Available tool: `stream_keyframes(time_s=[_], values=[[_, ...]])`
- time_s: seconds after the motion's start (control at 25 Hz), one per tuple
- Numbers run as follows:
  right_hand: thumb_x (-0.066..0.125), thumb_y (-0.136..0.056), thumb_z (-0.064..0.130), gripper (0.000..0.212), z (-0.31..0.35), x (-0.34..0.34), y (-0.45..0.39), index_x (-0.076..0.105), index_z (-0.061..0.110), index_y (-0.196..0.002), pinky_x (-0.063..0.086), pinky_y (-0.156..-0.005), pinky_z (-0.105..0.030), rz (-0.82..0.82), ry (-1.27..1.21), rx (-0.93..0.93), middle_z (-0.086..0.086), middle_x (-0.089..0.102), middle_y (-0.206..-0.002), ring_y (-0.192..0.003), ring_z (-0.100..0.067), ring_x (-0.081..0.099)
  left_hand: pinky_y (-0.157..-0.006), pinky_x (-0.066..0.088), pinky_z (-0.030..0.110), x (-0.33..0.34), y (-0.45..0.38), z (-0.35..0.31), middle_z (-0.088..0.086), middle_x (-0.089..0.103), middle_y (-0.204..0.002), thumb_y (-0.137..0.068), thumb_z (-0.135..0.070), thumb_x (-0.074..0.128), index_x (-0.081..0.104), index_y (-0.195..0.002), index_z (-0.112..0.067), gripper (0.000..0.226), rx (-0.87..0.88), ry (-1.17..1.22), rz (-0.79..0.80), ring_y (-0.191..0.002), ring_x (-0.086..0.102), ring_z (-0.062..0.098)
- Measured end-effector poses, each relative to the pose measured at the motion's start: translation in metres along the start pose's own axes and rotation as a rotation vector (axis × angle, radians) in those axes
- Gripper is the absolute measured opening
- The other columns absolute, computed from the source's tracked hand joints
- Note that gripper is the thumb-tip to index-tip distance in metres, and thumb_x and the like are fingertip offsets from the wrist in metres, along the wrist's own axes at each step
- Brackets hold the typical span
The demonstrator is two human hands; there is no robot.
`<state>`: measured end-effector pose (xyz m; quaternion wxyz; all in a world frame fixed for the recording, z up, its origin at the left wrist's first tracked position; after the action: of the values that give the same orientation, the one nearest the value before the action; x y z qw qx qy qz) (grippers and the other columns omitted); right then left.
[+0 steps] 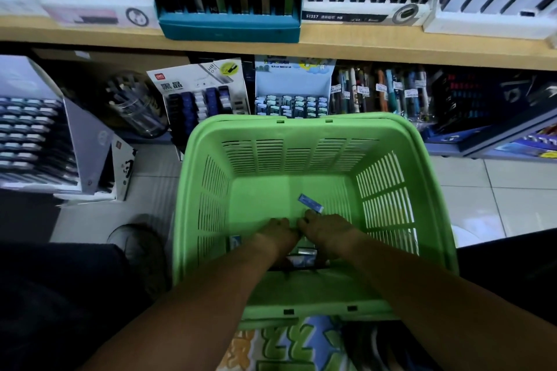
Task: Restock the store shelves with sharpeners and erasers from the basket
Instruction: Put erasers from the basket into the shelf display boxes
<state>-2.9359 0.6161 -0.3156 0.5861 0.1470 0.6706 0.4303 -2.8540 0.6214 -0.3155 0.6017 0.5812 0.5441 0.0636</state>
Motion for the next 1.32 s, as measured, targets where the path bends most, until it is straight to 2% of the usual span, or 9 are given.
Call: stream_keyframes(time_s=[0.24,0.44,0.64,0.76,0.88,1.0,1.16,1.24,1.32], values=[[0.080,-0.079,0.025,0.071,0.004,-0.005,0.000,0.040,0.016,-0.136,0.051,-0.078,-0.041,-0.086,0.025,-0.025,-0.013,0.048,-0.133,-0.102,-0.033,0.063,-0.113,0.034,0.042,-0.004,-0.010,-0.002,0.019,0.038,-0.153,-0.088,-0.022,0.074,0.031,-0.153,-0.009,0.079,0.037,0.007,-0.058,-0.135,0.041,0.036],[0.080,-0.077,0.035,0.072,-0.008,-0.019,0.002,0.040,0.015,-0.133,0.051,-0.079,-0.039,-0.160,-0.016,0.082,-0.014,0.031,-0.152,-0.102,-0.034,0.064,-0.104,0.043,0.042,-0.023,-0.004,0.019,0.019,0.043,-0.139,-0.085,-0.021,0.073,0.036,-0.149,-0.019,0.074,-0.075,0.111,-0.215,-0.124,0.048,0.036],[0.085,-0.073,0.038,0.084,-0.004,-0.013,-0.003,0.036,0.015,-0.136,0.054,-0.082,-0.043,-0.166,-0.010,0.111,-0.017,0.024,-0.155,-0.103,-0.035,0.064,-0.105,0.044,0.048,-0.010,-0.004,0.020,0.021,0.033,-0.144,-0.077,-0.021,0.082,0.026,-0.153,-0.014,0.094,-0.117,0.044,-0.139,-0.131,0.037,0.039],[0.086,-0.071,0.028,0.078,-0.004,-0.012,-0.006,0.040,0.017,-0.132,0.053,-0.083,-0.042,-0.170,-0.096,0.087,-0.015,0.029,-0.152,-0.101,-0.033,0.064,-0.103,0.045,0.045,-0.014,-0.008,0.023,0.019,0.042,-0.136,-0.083,-0.005,0.074,0.040,-0.146,-0.015,0.073,-0.124,0.060,-0.170,-0.126,0.043,0.037],[0.085,-0.071,0.022,0.075,-0.005,-0.010,-0.006,0.042,0.018,-0.132,0.054,-0.087,-0.042,-0.156,-0.194,0.100,-0.013,0.030,-0.152,-0.103,-0.033,0.064,-0.099,0.046,0.041,-0.019,-0.009,0.031,0.015,0.048,-0.127,-0.086,0.002,0.065,0.050,-0.139,-0.020,0.059,-0.154,0.224,-0.199,-0.119,0.051,0.035],[0.063,-0.084,-0.006,0.061,-0.002,-0.012,-0.009,0.042,0.012,-0.139,0.052,-0.085,-0.041,-0.206,-0.223,0.081,-0.018,0.030,-0.152,-0.104,-0.036,0.064,-0.089,0.046,0.037,-0.025,-0.007,0.040,0.014,0.053,-0.120,-0.085,0.002,0.065,0.056,-0.128,-0.019,0.050,-0.190,0.367,-0.287,-0.112,0.056,0.032],[0.062,-0.089,0.001,0.048,-0.013,-0.015,-0.023,0.044,0.004,-0.133,0.048,-0.091,-0.036,-0.222,-0.466,0.127,-0.020,0.044,-0.143,-0.119,-0.035,0.057,-0.070,0.052,0.031,-0.025,-0.001,0.057,0.012,0.064,-0.111,-0.082,-0.003,0.070,0.062,-0.107,-0.011,0.028,-0.323,0.891,-0.325,-0.098,0.063,0.029],[0.066,-0.089,0.006,0.033,-0.016,-0.027,-0.028,0.049,0.006,-0.117,0.054,-0.074,-0.032,-0.251,-0.712,0.146,-0.020,0.055,-0.125,-0.107,-0.033,0.060,-0.066,0.058,0.033,-0.023,0.006,0.065,0.012,0.066,-0.102,-0.084,-0.001,0.069,0.064,-0.099,-0.013,0.020,-0.393,1.339,-0.310,-0.091,0.064,0.028],[0.066,-0.089,0.009,0.022,-0.016,-0.046,-0.027,0.047,0.010,-0.100,0.044,-0.049,-0.019,-0.315,-0.864,0.157,-0.016,0.059,-0.103,-0.082,-0.025,0.058,-0.067,0.060,0.035,-0.026,0.013,0.068,0.019,0.067,-0.098,-0.082,0.006,0.058,0.065,-0.092,-0.011,0.021,-0.436,1.596,-0.317,-0.088,0.065,0.029]])
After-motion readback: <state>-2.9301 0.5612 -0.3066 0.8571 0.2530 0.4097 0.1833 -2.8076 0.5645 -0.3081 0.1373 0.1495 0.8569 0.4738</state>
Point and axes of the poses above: each hand's wrist, its own y-axis away from the middle knuckle, its own x-axis out of the palm, z = x × y, the point moved 8 cm from there along -y, towards the middle knuckle
